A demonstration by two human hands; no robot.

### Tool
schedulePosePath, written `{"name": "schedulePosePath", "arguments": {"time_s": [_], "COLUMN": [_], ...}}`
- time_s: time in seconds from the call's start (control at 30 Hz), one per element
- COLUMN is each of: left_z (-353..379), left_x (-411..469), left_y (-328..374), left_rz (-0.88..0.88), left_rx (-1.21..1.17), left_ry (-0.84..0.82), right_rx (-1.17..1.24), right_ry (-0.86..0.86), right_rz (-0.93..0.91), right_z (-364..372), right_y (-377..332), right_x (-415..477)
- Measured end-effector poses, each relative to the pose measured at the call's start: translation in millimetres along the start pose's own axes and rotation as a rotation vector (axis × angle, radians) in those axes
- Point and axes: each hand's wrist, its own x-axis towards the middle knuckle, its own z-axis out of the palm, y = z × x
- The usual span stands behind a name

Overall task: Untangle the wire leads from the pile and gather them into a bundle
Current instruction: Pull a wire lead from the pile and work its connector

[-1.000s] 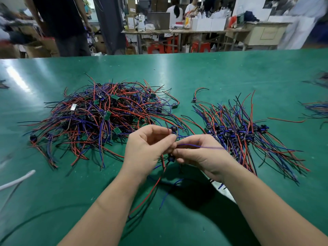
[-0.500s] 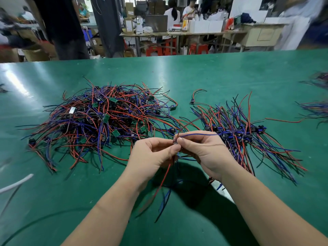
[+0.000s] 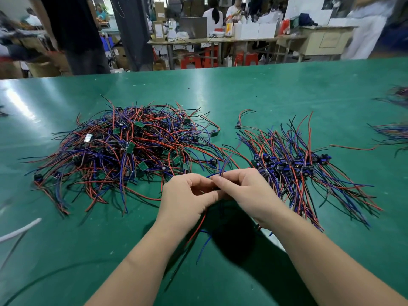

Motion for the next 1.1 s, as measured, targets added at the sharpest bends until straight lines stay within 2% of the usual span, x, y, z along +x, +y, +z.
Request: {"name": "schedulePosePath", "arguments": {"time_s": [0.13, 0.23, 0.43, 0.67, 0.83, 0.97, 1.1], "left_z": [4, 6, 10, 5, 4, 11, 9], "left_x": [-1, 0, -8, -8, -10, -12, -11], "left_y": [4, 8, 17, 17, 15, 11, 12], "left_rz": [-0.055, -0.103, -0.107, -0.122, -0.101, 0.031, 0.177], "left_rx": [-0.058, -0.113, -0.141, -0.146, -0.072, 0.064, 0.183], "left_ry": [-0.042, -0.077, -0.249, -0.331, -0.350, -0.417, -0.426], "right_rx": [0.091, 0.249, 0.560, 0.670, 0.577, 0.530, 0.743], "right_ry": [0.055, 0.186, 0.436, 0.442, 0.551, 0.587, 0.503], "right_rz": [0.023, 0.076, 0.086, 0.111, 0.165, 0.061, 0.138], "right_z": [-5, -16, -54, -53, -60, -63, -64], "right_y": [-2, -6, -15, -18, -23, -22, -21], "right_x": [2, 7, 12, 10, 7, 6, 8]}}
